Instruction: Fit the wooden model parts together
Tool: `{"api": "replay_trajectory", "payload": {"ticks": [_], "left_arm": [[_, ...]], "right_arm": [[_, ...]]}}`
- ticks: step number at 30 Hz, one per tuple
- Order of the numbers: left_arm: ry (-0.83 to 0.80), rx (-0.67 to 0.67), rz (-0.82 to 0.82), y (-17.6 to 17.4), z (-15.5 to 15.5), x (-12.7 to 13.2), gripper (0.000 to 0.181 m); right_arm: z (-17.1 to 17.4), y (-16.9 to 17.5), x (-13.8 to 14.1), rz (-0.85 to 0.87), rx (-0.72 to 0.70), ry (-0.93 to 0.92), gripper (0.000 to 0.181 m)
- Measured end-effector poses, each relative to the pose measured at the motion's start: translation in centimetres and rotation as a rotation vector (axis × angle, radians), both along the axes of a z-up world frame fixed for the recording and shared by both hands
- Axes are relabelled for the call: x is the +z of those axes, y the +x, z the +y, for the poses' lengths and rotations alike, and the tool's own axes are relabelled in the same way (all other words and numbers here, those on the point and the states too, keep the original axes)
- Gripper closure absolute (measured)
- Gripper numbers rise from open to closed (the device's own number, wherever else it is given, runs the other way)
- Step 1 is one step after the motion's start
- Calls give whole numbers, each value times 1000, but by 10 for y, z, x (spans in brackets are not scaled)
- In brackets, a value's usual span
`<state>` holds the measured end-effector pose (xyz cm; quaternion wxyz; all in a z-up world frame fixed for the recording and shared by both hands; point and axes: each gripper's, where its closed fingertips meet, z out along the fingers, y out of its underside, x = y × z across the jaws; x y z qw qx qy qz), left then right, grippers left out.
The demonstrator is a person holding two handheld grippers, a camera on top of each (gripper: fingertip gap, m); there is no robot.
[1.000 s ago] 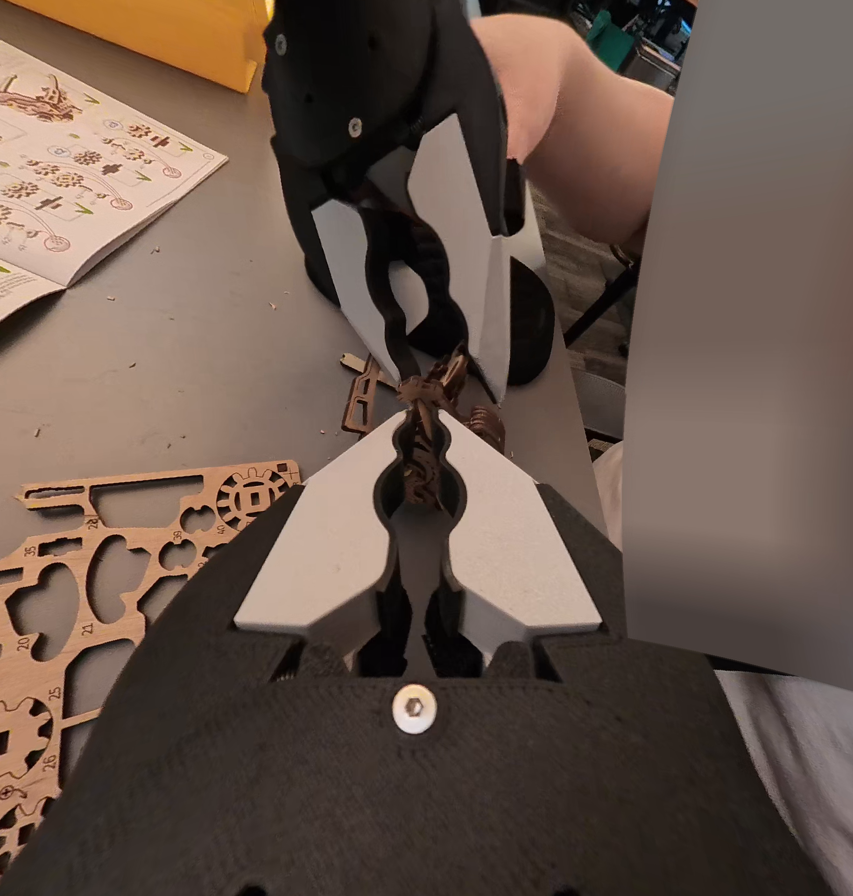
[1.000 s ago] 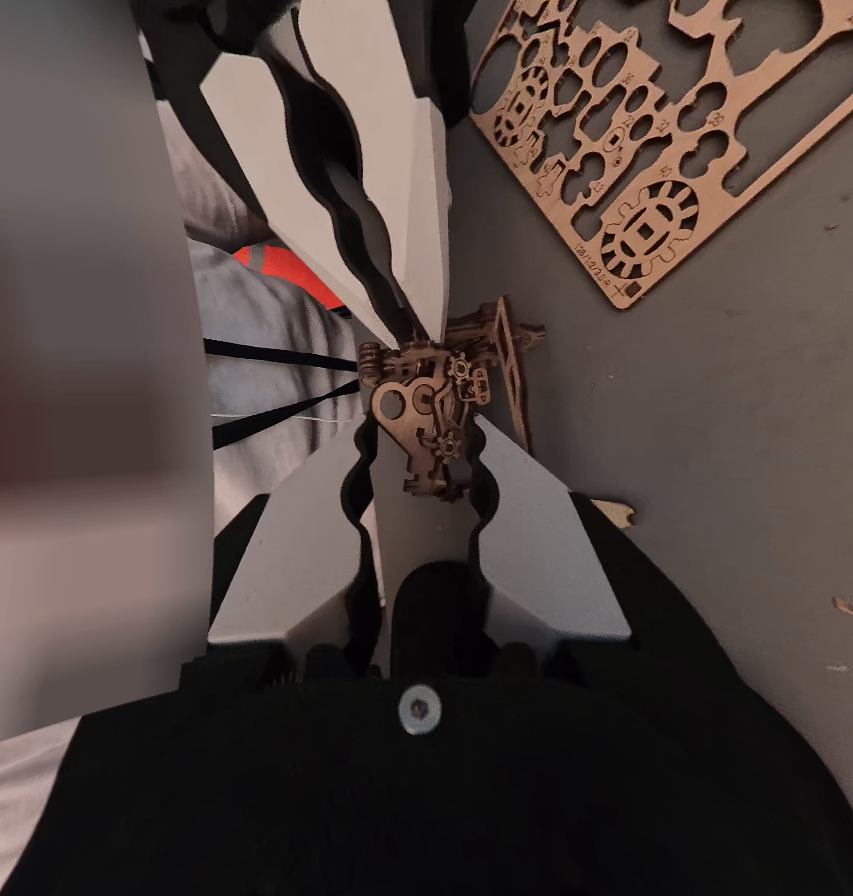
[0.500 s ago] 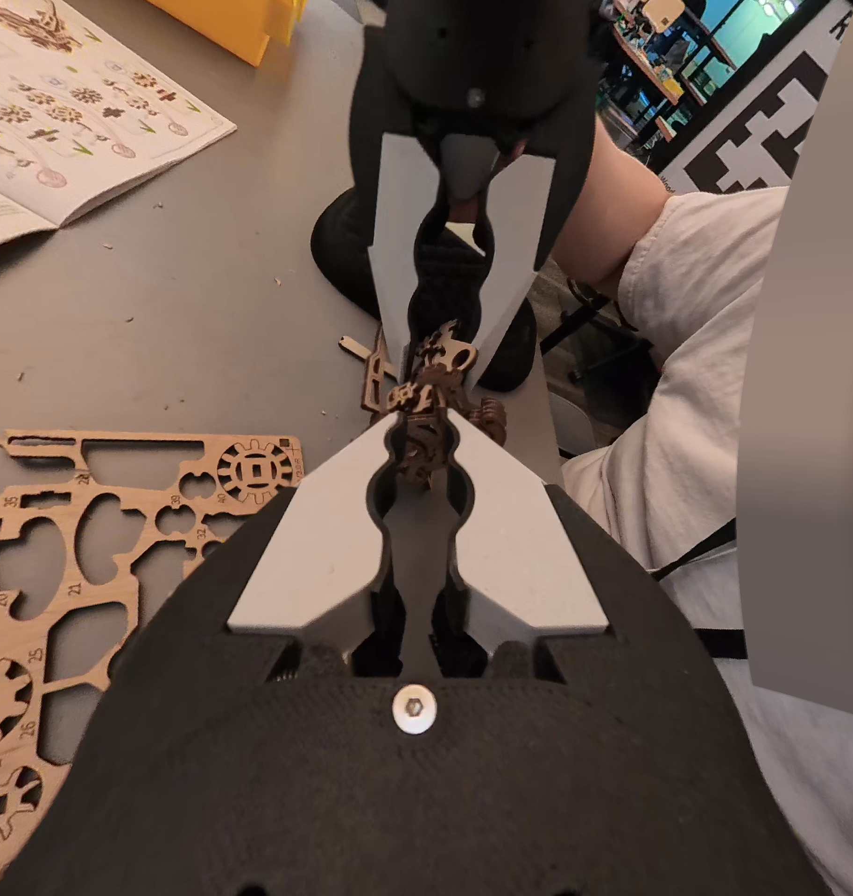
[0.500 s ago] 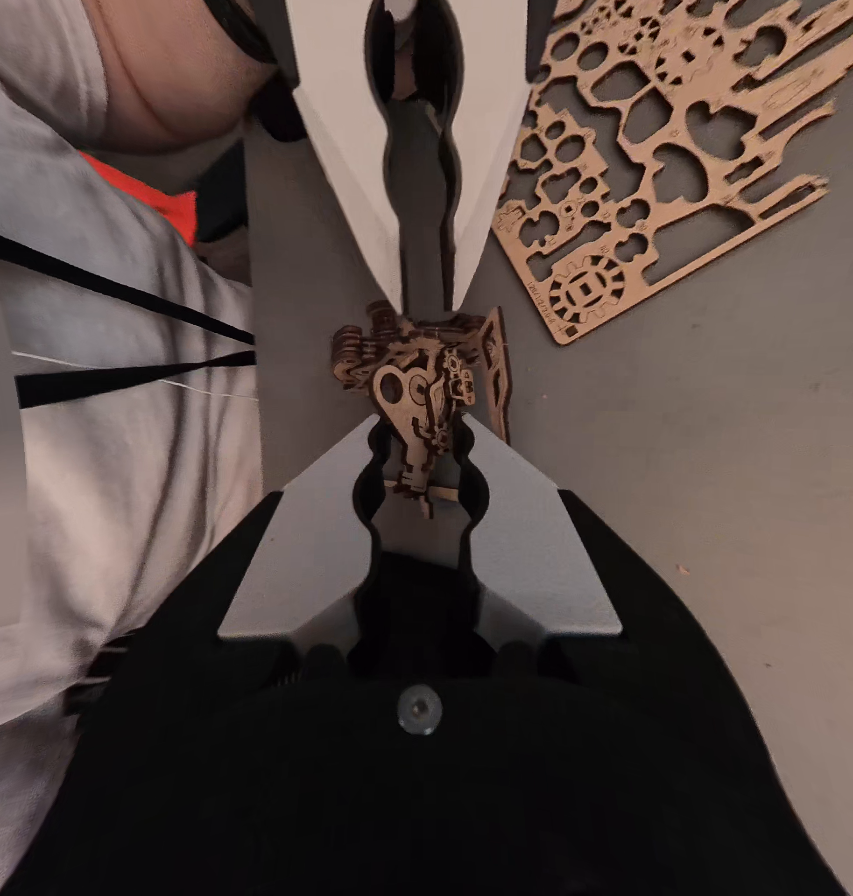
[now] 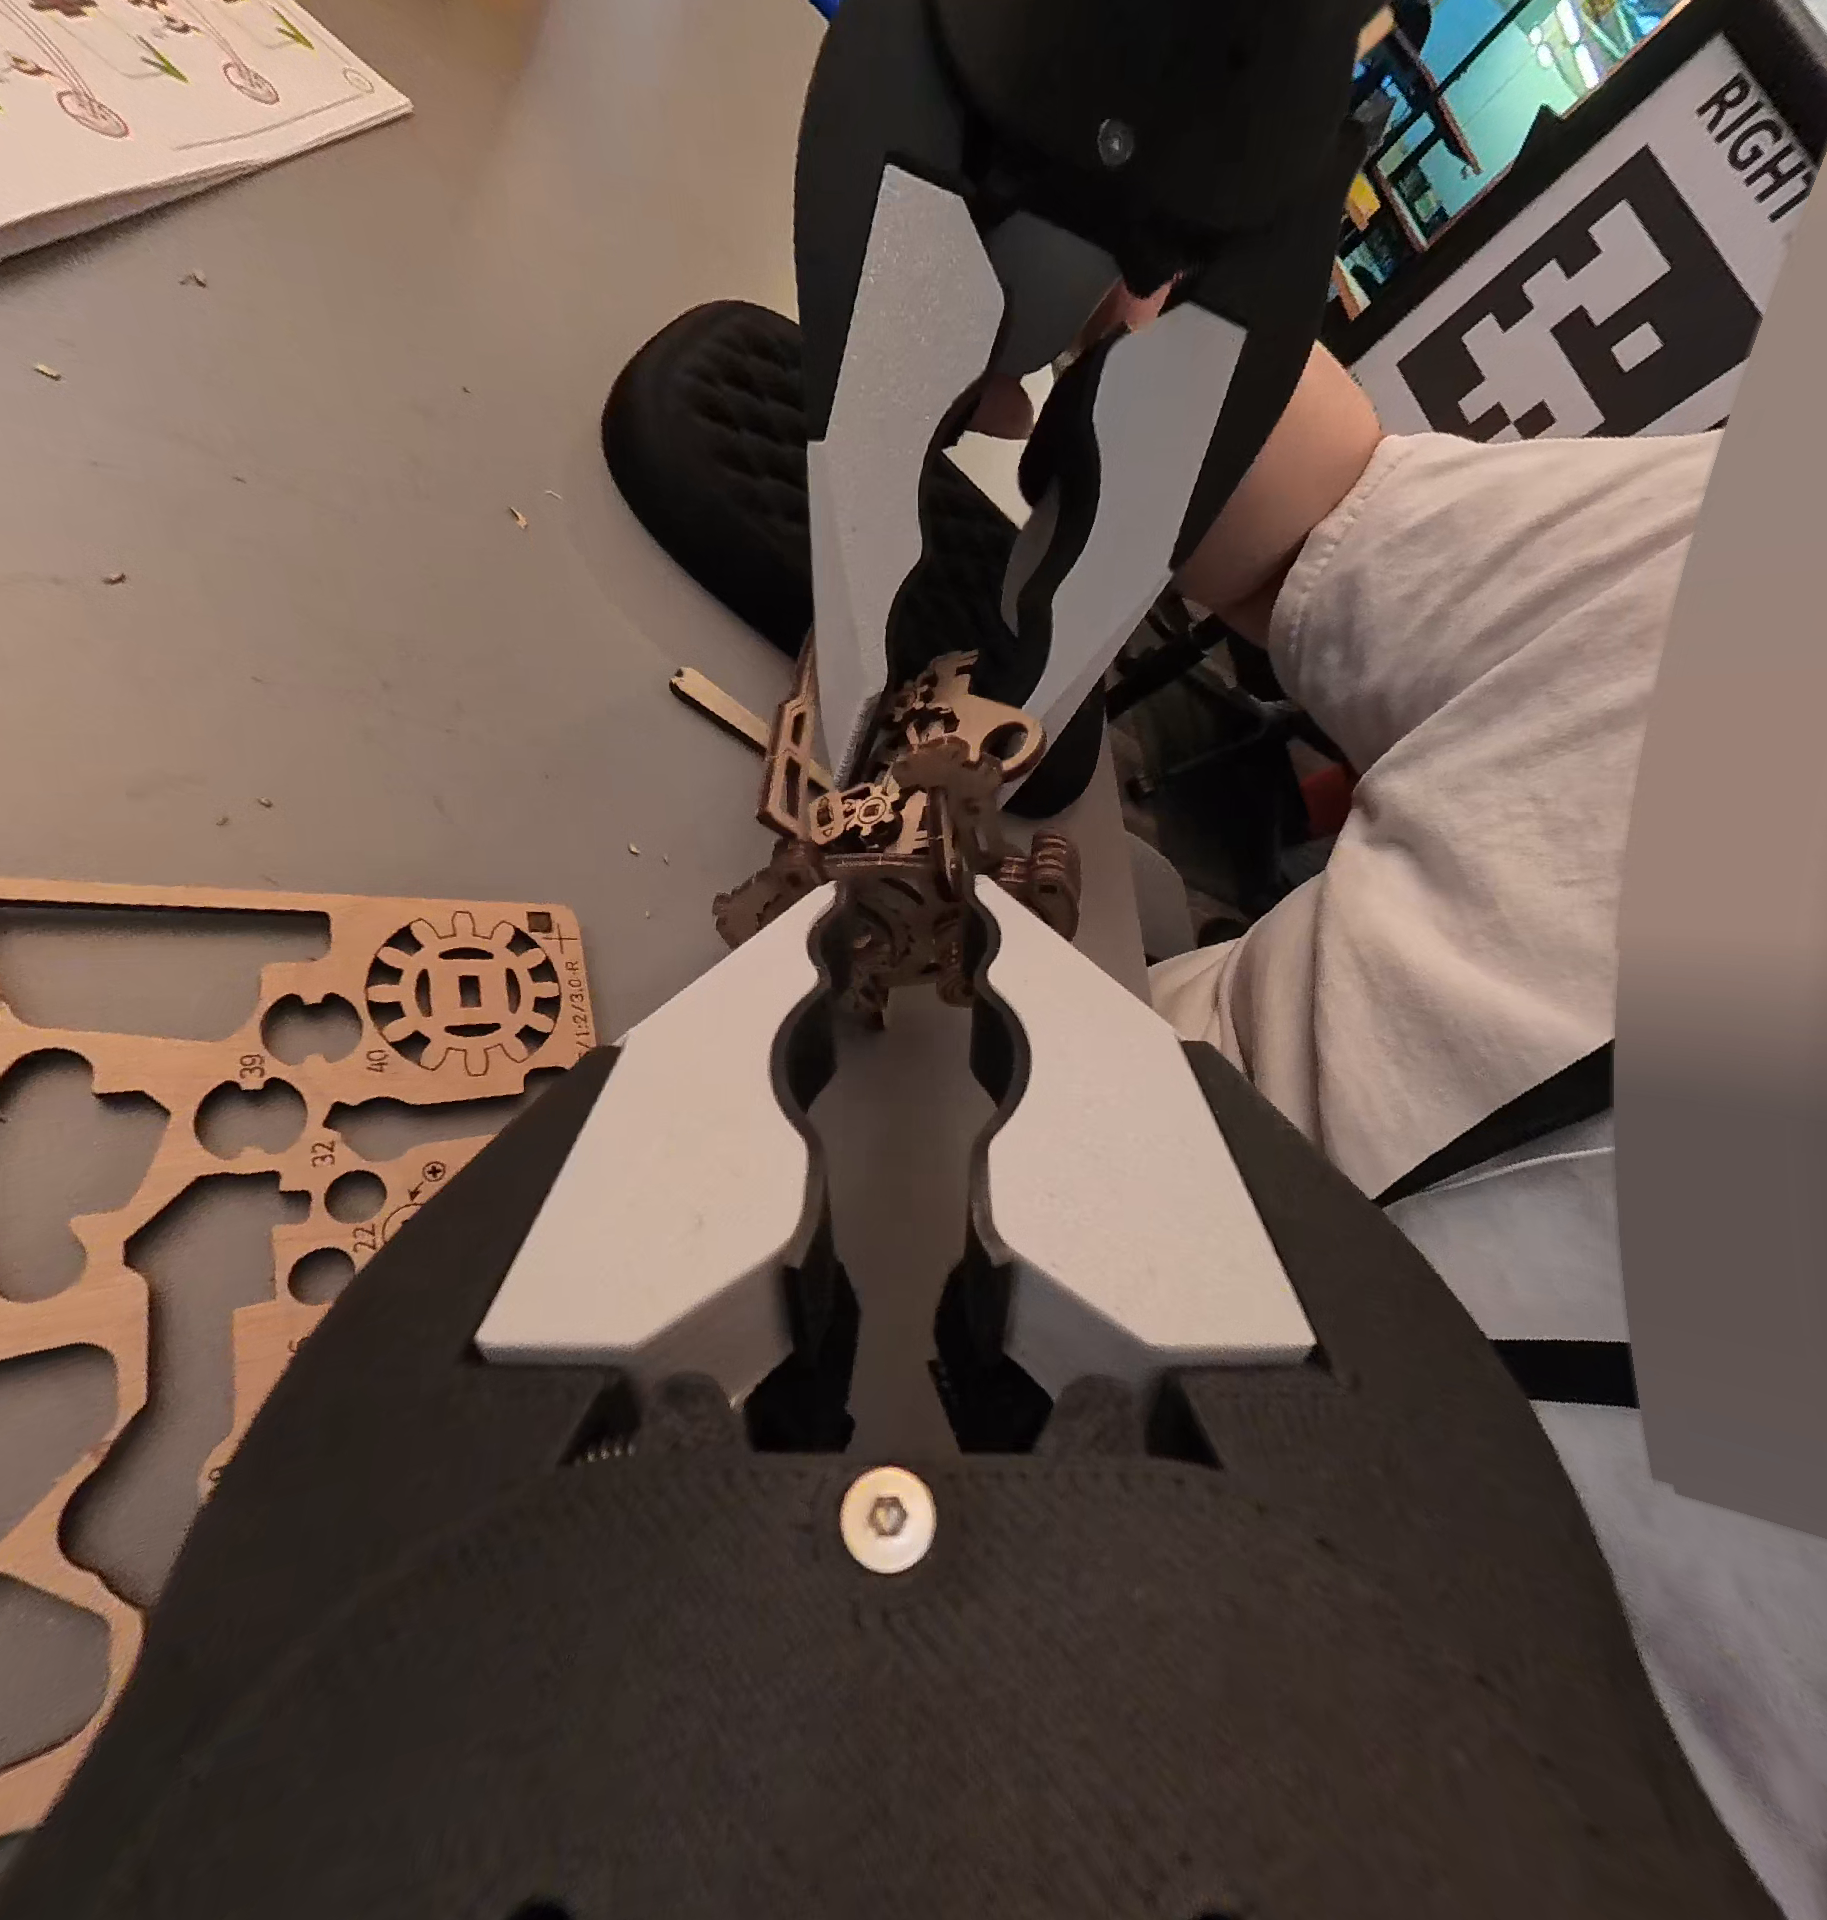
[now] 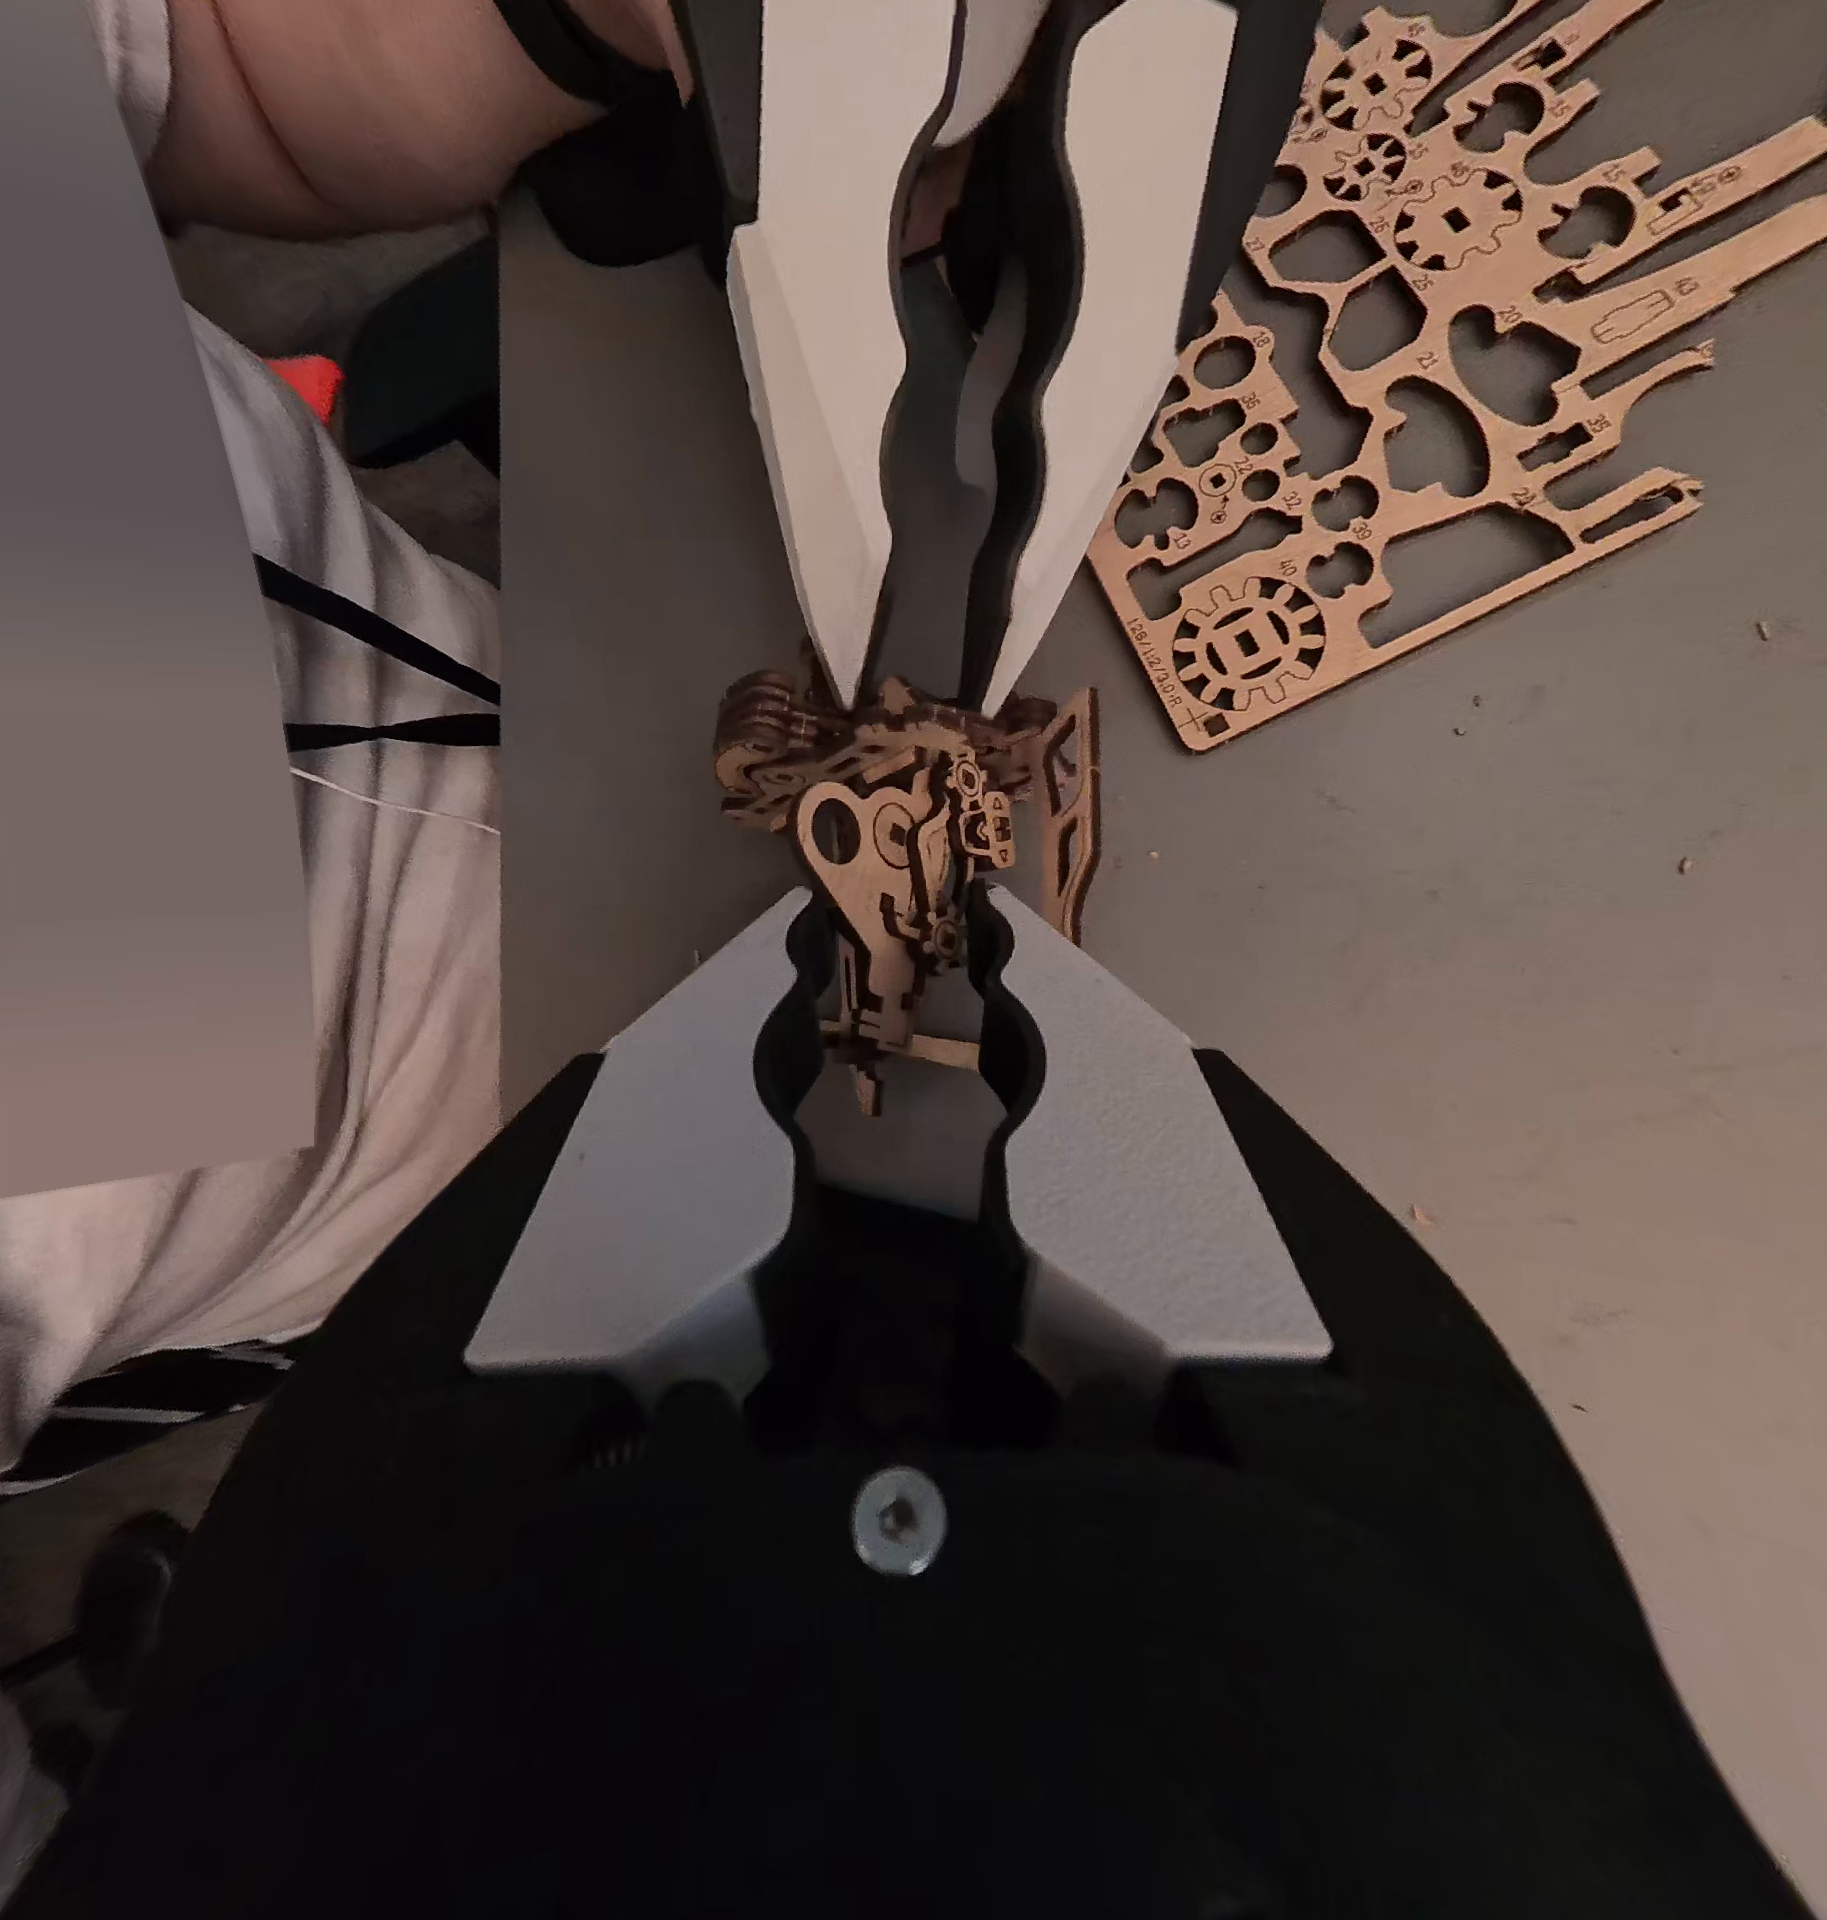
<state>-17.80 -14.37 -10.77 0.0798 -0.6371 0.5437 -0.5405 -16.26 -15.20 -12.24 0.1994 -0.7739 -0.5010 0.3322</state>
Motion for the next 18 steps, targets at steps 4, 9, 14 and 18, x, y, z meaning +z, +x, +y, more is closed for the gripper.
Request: {"api": "replay_trajectory", "payload": {"ticks": [4, 9, 14, 18], "left_arm": [[-65, -17, -13, 0, -3, 3, 174], [-148, -25, -39, 0, -4, 9, 181], [-171, -35, -31, 0, -7, 8, 181], [-189, -48, -29, 0, -9, 8, 181]], "right_arm": [[0, 0, 2, 46, -14, -42, 157], [1, 1, 4, 77, -20, -3, 157], [1, 2, 2, 64, -9, 75, 158], [-1, 2, 1, 59, 1, 111, 158]]}}
